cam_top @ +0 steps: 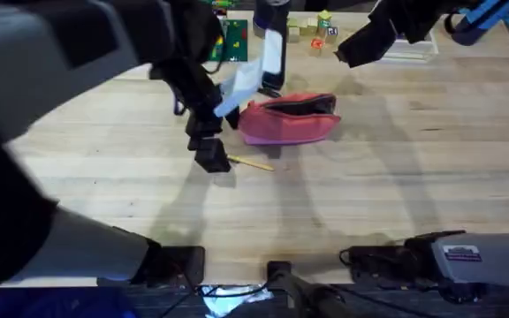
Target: Unzip the bag, pick up the pens from the table one at a time and place them inside, then zip the bag closed.
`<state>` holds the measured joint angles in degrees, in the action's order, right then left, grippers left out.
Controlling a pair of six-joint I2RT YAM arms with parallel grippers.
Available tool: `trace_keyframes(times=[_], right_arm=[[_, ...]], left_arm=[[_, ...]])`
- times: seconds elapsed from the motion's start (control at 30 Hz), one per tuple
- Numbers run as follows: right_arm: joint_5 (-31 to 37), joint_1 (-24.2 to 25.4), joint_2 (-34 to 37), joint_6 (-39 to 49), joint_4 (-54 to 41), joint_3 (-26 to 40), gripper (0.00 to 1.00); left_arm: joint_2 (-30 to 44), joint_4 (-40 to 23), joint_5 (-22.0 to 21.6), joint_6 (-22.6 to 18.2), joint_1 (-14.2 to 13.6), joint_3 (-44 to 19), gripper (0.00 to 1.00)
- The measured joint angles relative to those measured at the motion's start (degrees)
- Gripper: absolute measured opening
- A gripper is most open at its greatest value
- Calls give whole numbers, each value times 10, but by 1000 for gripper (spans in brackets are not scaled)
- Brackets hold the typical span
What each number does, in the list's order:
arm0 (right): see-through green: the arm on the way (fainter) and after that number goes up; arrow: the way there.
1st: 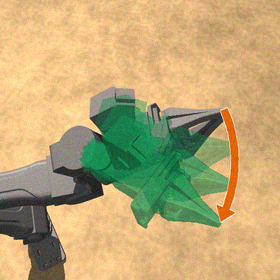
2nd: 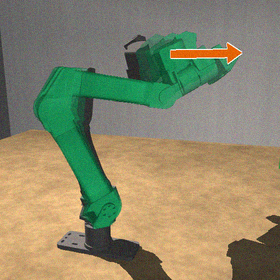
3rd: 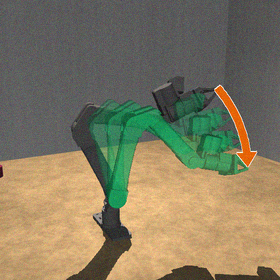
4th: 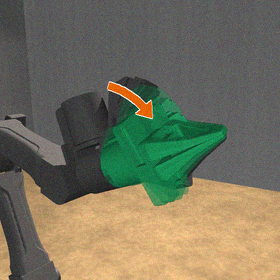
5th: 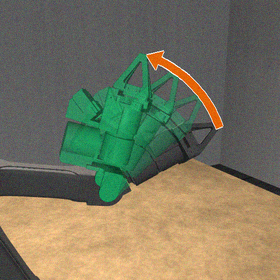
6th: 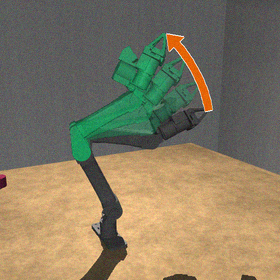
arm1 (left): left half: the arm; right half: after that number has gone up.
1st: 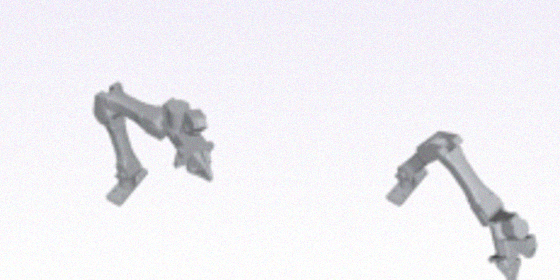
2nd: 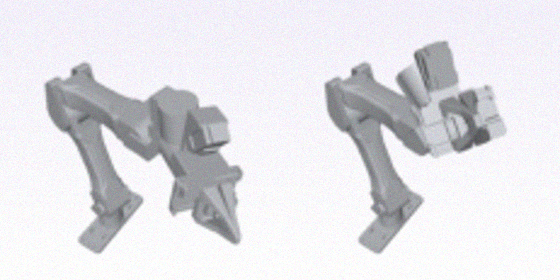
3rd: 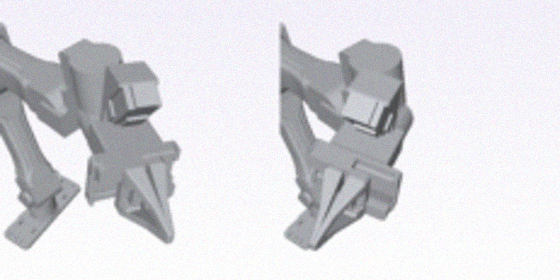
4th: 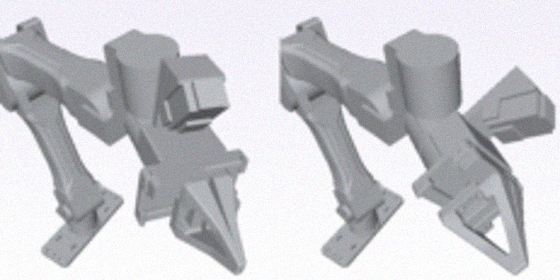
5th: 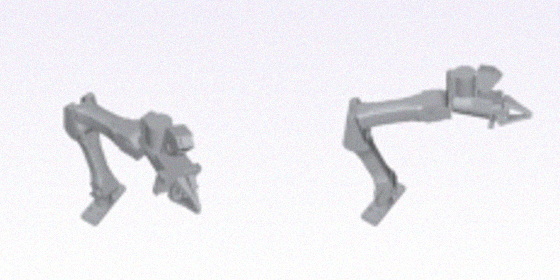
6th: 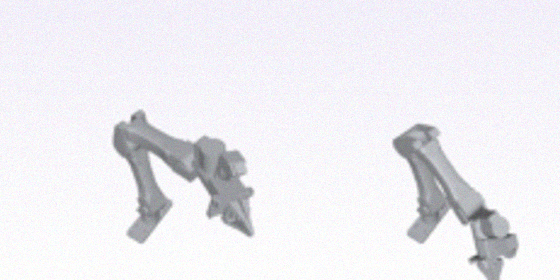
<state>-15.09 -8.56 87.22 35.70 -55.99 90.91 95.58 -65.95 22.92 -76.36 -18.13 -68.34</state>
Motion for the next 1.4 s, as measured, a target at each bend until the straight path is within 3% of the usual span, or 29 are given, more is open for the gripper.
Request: trace_keyframes(times=[0.23,0.53,0.9,0.93,1.17,1.4], right_arm=[[0,0,0,0,0,0,995],[0,0,0,0,0,0,996],[0,0,0,0,-2,0,996],[0,0,0,0,-3,0,996],[0,0,0,0,-2,0,996],[0,0,0,0,-1,0,996]], left_arm=[[37,10,-6,25,-27,0,995],[38,39,-16,151,-56,0,996],[47,-4,6,174,-37,5,999],[57,-13,-1,204,-28,11,999],[57,38,-36,279,-44,11,999],[56,69,-80,306,-67,16,999]])
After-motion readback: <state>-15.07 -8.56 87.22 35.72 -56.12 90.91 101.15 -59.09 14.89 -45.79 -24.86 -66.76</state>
